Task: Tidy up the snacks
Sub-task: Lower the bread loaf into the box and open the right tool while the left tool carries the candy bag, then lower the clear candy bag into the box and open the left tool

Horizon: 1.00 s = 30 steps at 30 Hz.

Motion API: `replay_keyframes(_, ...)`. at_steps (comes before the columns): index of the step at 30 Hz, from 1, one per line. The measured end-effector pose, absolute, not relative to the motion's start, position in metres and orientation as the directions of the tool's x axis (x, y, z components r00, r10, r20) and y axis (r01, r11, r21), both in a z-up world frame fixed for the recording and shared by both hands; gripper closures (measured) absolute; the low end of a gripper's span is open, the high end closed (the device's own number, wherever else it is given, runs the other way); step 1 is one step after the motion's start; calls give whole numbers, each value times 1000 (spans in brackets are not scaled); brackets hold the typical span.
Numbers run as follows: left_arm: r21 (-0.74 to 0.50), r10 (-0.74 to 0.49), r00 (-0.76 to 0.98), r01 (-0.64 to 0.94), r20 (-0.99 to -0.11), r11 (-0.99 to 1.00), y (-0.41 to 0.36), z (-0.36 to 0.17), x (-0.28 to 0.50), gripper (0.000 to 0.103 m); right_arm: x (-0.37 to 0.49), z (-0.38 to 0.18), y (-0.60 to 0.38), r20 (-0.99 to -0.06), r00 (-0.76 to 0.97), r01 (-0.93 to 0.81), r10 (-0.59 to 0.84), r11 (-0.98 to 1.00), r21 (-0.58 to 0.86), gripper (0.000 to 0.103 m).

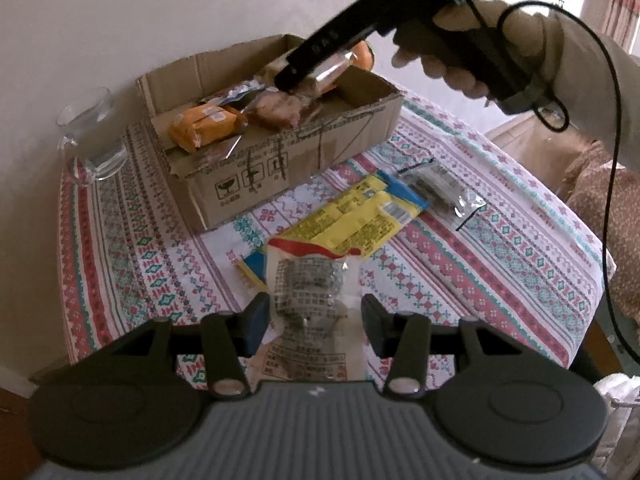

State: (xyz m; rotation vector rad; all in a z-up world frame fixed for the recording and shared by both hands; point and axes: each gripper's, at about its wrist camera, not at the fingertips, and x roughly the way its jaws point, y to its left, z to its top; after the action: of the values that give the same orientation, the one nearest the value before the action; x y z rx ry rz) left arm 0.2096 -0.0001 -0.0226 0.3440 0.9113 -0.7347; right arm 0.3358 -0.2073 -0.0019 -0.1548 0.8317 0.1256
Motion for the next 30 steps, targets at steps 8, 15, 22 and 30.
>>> replay_keyframes(8, -40, -436, 394, 703, -809, 710, -3, -20, 214, 54, 306, 10, -206, -699, 710, -210, 79, 972, -104, 0)
replay_keyframes(15, -40, -449, 412, 700, -793, 713, -15, -2, 232, 54, 269, 18, -216, -700, 705, -192, 114, 981, -34, 0)
replay_keyframes(22, -47, -452, 425, 686, -784, 726, -38, 17, 266, 54, 232, 19, -229, -649, 753, -136, 106, 991, 4, 0)
replay_keyframes(30, -31, -429, 443, 666, -787, 745, -78, 22, 322, 54, 202, 9, -228, -633, 769, -122, 86, 992, -12, 0)
